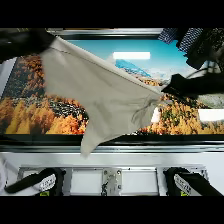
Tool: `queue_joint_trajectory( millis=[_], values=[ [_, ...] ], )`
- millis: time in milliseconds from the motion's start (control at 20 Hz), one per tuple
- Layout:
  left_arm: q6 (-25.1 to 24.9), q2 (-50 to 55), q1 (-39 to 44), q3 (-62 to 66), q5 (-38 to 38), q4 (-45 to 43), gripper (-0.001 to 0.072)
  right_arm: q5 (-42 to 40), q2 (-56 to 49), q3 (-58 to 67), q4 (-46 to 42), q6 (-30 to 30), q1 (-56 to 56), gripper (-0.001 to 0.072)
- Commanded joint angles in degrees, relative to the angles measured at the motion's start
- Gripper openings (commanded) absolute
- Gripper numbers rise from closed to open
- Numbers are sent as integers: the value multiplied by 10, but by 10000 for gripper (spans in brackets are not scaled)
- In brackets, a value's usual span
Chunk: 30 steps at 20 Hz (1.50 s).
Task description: Fold the clothes and pants, and hang the long-sleeved shirts on hangers.
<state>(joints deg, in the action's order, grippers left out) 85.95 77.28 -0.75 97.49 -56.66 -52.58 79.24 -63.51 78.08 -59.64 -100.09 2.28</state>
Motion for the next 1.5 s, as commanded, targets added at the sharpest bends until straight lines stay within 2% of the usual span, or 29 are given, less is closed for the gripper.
queue_joint_trajectory(
  millis=[0, 150, 300, 350, 400, 450, 600, 750, 900, 1250, 1300, 1350, 1400, 1450],
  values=[
    [0, 170, 33, 116, -29, 2, 3, -89, -132, 20, -12, 13, -2, 19],
    [0, 216, 32, 175, -48, 0, 2, -139, -156, 28, -22, 35, -2, 19],
    [0, 198, 12, 167, -103, -5, 1, -111, -142, 26, -94, 50, -4, 19],
    [0, 107, 19, 26, -111, -108, 2, -78, -97, -23, -146, 59, -17, 19],
    [0, 66, 25, -61, -104, -139, 2, -80, -78, -65, -150, 59, -21, 19],
    [-2, 12, 25, -209, -75, -139, 2, -96, -60, -141, -148, 58, -26, 19],
    [-2, -33, 25, -387, 14, -133, 3, -132, -56, -227, -148, 58, -42, 19],
    [-2, -39, 25, -506, 65, -118, 3, -162, -56, -290, -148, 56, -76, 20],
    [-2, -19, 25, -552, 109, -117, 3, -200, -56, -332, -148, 54, -108, 20],
    [-2, -3, 24, -552, 104, -118, 5, -234, -56, -356, -131, 42, -117, 38],
    [-2, -6, 24, -548, 98, -118, 212, -237, -54, -356, -109, 50, -116, 190],
    [-2, -16, 23, -538, 89, -119, 463, -235, -47, -351, -79, 76, -111, 468],
    [-2, -30, 20, -524, 76, -119, 505, -220, -36, -340, -49, 103, -100, 587],
    [-2, -49, 14, -508, 60, -120, 506, -197, -19, -325, -29, 122, -81, 588]
  ],
)
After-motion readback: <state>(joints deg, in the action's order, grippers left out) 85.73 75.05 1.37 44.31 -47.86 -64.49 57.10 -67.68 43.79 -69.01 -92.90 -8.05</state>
